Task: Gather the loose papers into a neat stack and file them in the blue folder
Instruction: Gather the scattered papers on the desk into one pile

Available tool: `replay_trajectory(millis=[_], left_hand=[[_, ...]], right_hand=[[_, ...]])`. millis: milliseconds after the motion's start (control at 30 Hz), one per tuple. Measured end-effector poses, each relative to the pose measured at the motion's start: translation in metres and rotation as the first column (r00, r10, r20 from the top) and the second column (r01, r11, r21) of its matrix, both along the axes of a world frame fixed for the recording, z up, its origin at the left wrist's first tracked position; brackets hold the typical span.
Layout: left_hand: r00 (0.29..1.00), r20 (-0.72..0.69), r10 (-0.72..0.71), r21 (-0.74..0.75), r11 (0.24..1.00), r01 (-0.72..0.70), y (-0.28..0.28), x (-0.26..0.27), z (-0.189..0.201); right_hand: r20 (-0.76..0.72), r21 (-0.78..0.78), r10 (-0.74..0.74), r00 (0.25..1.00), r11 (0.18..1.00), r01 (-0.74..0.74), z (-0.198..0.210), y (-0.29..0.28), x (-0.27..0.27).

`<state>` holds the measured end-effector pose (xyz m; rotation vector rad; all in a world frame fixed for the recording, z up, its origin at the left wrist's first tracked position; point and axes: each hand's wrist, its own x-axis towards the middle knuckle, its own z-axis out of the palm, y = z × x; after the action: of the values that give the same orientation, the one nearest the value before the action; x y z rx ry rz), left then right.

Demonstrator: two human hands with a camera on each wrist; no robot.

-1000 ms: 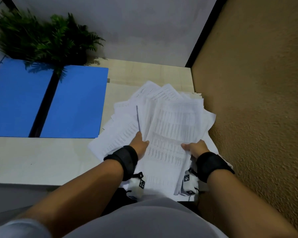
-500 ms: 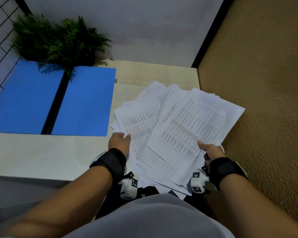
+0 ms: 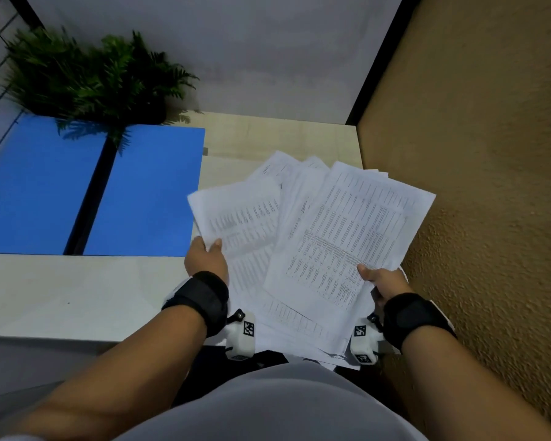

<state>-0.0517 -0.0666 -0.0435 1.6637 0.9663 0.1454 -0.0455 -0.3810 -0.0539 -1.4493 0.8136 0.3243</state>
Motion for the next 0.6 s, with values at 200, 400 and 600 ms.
replay_trajectory(millis=[200, 400, 600], left_hand=[[0.897, 0.405, -0.174, 0.293, 0.955, 0.053, 0.019, 0.038, 0.090], [0.737, 0.656, -0.163, 0.158, 0.984, 0.077, 0.017, 0.065, 0.148], [0.893, 0.360, -0.272, 0.141, 0.961, 0.236, -0.009, 0.061, 0.088]], right_hand=[[-0.031, -0.152, 0.065, 0.997, 0.986, -0.069, 0.012, -0.001, 0.007], [-0.061, -0.160, 0.225, 0.973, 0.960, -0.232, 0.015, 0.001, 0.018], [0.112, -0.080, 0.305, 0.946, 0.952, -0.297, 0.017, 0.010, 0.011]])
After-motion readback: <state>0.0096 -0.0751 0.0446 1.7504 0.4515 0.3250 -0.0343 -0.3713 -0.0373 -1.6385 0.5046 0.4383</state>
